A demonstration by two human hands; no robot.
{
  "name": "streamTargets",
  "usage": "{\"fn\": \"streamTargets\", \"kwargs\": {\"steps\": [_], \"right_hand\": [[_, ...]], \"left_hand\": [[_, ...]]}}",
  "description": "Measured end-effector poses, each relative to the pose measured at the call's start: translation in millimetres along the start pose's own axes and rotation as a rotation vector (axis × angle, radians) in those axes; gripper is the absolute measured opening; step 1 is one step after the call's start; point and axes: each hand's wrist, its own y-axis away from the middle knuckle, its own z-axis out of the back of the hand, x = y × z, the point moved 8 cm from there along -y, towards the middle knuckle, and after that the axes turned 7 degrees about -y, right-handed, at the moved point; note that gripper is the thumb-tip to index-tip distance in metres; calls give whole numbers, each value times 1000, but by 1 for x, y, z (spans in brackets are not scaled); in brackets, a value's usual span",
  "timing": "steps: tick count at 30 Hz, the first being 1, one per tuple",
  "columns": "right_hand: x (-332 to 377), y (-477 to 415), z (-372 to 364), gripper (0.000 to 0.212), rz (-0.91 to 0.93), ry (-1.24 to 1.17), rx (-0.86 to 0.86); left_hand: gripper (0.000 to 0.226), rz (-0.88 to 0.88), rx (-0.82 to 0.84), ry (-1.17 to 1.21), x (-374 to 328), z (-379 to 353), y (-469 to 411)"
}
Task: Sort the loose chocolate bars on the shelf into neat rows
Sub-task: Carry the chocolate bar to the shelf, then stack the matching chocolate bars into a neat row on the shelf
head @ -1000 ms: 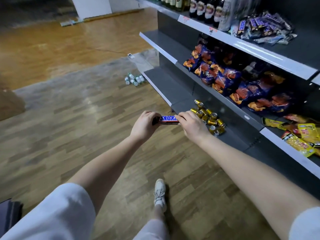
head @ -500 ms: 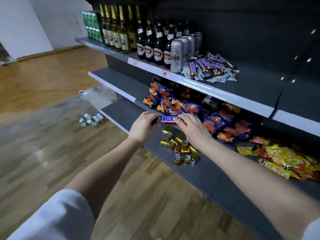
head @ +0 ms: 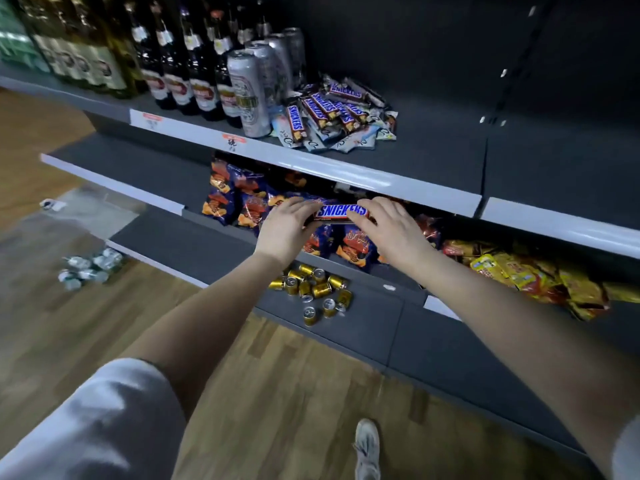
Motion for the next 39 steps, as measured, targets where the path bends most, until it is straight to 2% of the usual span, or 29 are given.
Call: {"fn": "streamTargets", "kwargs": {"steps": [4, 7, 10, 16, 25, 30, 35, 39], "right_hand": [[-57, -12, 4, 86, -48, 36, -18], [-98, -24, 13, 75, -64, 64, -70], [-138, -33, 22, 61, -102, 61, -115], [-208, -37, 9, 60, -157, 49, -103], [-275, -44, -14, 40, -309, -12, -173], [-307, -45, -26, 32, -421, -13, -158], [-323, -76, -37, 28, -468, -14, -116], [-334, -90, -46, 32, -525, 4, -135]], "left_hand": [[34, -69, -44, 9, -20, -14, -57], [35, -98, -63, 34, -37, -25, -101], [35, -84, -48, 112, -52, -42, -145], [34, -59, -30, 157, -77, -86, -205], [32, -101, 106, 132, -98, -138, -264], [33, -212, 183, 130, -107, -170, -303], [32, -214, 203, 145, -85, -180, -340], [29, -201, 232, 160, -78, -188, -364]]}}
